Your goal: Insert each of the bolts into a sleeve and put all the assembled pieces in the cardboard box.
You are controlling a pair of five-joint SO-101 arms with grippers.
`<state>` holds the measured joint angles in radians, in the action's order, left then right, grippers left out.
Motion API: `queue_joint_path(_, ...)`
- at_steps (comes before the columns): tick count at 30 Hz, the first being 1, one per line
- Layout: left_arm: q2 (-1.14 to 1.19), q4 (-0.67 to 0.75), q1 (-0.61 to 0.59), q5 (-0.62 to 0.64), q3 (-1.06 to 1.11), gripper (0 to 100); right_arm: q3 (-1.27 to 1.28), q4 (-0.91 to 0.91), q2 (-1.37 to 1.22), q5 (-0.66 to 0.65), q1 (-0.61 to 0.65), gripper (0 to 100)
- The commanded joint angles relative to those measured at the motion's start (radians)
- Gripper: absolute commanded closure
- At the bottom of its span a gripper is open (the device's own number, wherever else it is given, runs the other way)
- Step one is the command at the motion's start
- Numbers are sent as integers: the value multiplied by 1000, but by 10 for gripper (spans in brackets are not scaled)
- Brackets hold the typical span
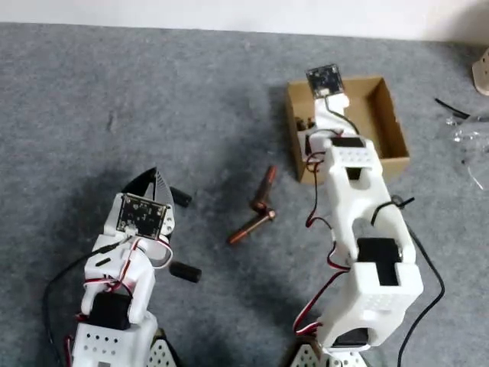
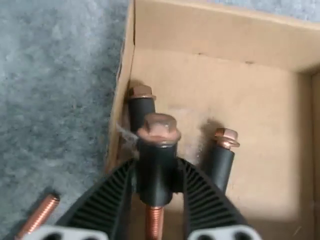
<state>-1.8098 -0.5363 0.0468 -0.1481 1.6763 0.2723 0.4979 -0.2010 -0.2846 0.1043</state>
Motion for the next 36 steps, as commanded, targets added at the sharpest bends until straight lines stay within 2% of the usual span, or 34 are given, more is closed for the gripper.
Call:
queue_joint_path(1, -15, -6, -7, -2, 19, 993, -58, -24, 27, 8, 12, 800)
queue_joint_path(4, -15, -6, -7, -2, 19, 993, -61, 50, 27, 5, 13, 761)
queue_joint_path(9, -15, -6, -7, -2, 19, 993, -87, 153, 30, 8, 12, 761)
queue_joint_path(17, -15, -6, -7, -2, 19, 993, -251, 420, 31, 9, 13, 761)
queue_joint_path(29, -15, -6, -7, -2, 19, 993, -636, 862, 31, 11, 28, 761)
queue_joint_path(36, -15, -6, -7, -2, 19, 993, -869, 1113, 31, 101, 94, 761)
